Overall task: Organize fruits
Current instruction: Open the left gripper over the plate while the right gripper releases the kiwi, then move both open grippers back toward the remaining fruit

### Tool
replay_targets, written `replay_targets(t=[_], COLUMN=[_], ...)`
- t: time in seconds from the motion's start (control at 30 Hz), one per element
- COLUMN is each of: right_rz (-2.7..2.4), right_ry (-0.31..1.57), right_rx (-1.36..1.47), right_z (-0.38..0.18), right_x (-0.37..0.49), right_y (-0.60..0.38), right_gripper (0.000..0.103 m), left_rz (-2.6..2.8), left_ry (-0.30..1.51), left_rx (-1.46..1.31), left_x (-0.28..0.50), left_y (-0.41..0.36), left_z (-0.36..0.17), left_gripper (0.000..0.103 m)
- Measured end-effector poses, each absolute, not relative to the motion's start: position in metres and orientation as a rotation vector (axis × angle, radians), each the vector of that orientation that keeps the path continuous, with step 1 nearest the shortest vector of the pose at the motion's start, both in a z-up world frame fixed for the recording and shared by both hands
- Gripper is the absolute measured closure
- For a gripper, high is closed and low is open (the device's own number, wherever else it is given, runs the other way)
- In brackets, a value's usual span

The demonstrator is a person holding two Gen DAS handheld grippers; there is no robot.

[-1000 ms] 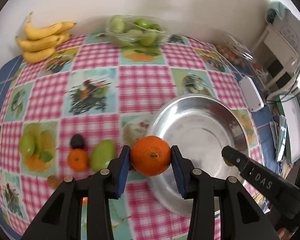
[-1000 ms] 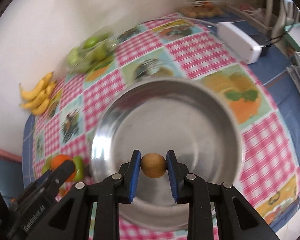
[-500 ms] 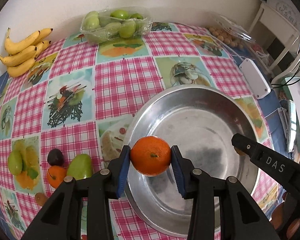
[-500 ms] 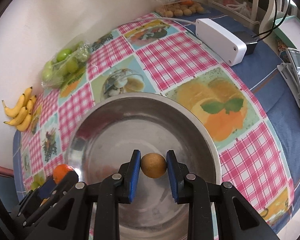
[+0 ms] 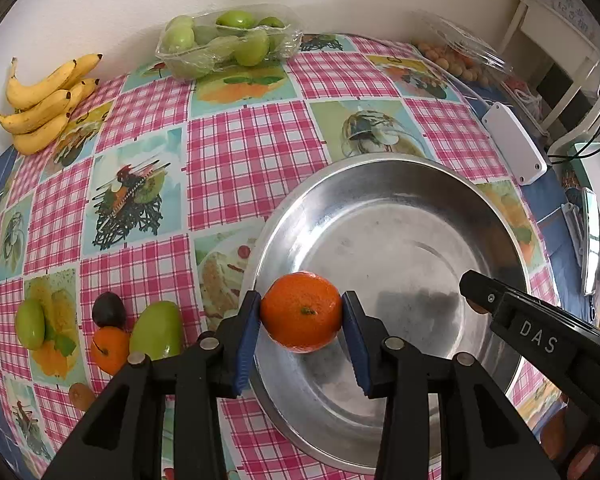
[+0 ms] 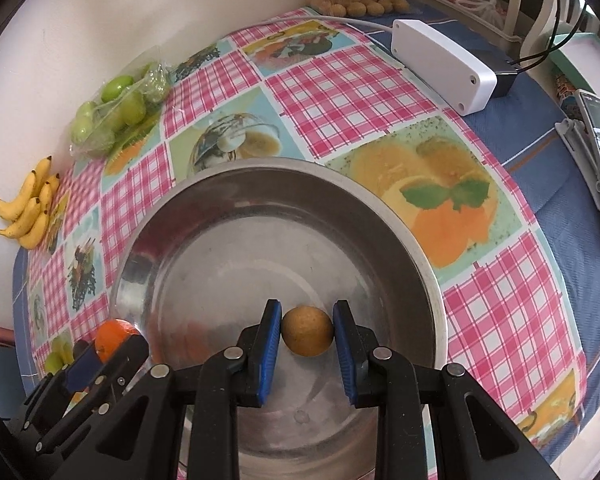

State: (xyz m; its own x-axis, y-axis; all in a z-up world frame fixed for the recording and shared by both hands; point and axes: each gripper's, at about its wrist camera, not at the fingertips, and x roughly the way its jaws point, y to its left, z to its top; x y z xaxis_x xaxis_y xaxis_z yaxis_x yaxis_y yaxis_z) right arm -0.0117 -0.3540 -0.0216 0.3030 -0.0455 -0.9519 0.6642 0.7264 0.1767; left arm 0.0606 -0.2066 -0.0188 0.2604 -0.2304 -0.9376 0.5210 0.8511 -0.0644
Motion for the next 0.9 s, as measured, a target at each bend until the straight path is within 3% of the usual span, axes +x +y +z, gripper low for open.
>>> replay_targets(t=[0.17, 0.3, 0.4, 0.47, 0.53, 0.67, 0.73, 0.9], right_rz=[-0.51, -0.503, -0.502, -0.503, -0.502, -0.499, -0.494, -0.458], right_ry=[1.188, 1.172, 1.147, 1.125, 1.109, 1.091, 1.094, 1.12], right_rx=[0.624, 0.625, 0.61, 0.606, 0.602, 0.598, 0.595, 0.582], right_z=[-0.023, -0.014, -0.003, 0.005, 0.011, 0.018, 0.018, 0.014], right_x=[-0.01, -0.012, -0.014, -0.016, -0.018, -0.02, -0.019, -0.018], right_y=[-0.355, -0.356, -0.355, -0.356, -0.356, -0.357, -0.356, -0.351], right_gripper=[0.073, 0.049, 0.043, 0.035, 0.028, 0.017, 0.012, 0.001], left_rz=[-0.522, -0.525, -0.522, -0.511, -0.486, -0.397, -0.361, -0.292], left_ry=[1.206, 1.197, 1.191, 1.189, 1.194, 1.208, 1.198, 1.155], left_rx=[0.278, 0.259, 0.244, 0.233, 0.22, 0.169, 0.152, 0.122], left_x=[0.059, 0.059, 0.059, 0.061, 0.063, 0.074, 0.078, 0.084], left_y=[-0.207, -0.204, -0.201, -0.197, -0.191, -0.171, -0.16, -0.136], left_z=[-0.016, -0.008, -0.001, 0.002, 0.005, 0.007, 0.008, 0.011], left_gripper=[0.06, 0.042, 0.04, 0.036, 0.025, 0.023, 0.015, 0.012])
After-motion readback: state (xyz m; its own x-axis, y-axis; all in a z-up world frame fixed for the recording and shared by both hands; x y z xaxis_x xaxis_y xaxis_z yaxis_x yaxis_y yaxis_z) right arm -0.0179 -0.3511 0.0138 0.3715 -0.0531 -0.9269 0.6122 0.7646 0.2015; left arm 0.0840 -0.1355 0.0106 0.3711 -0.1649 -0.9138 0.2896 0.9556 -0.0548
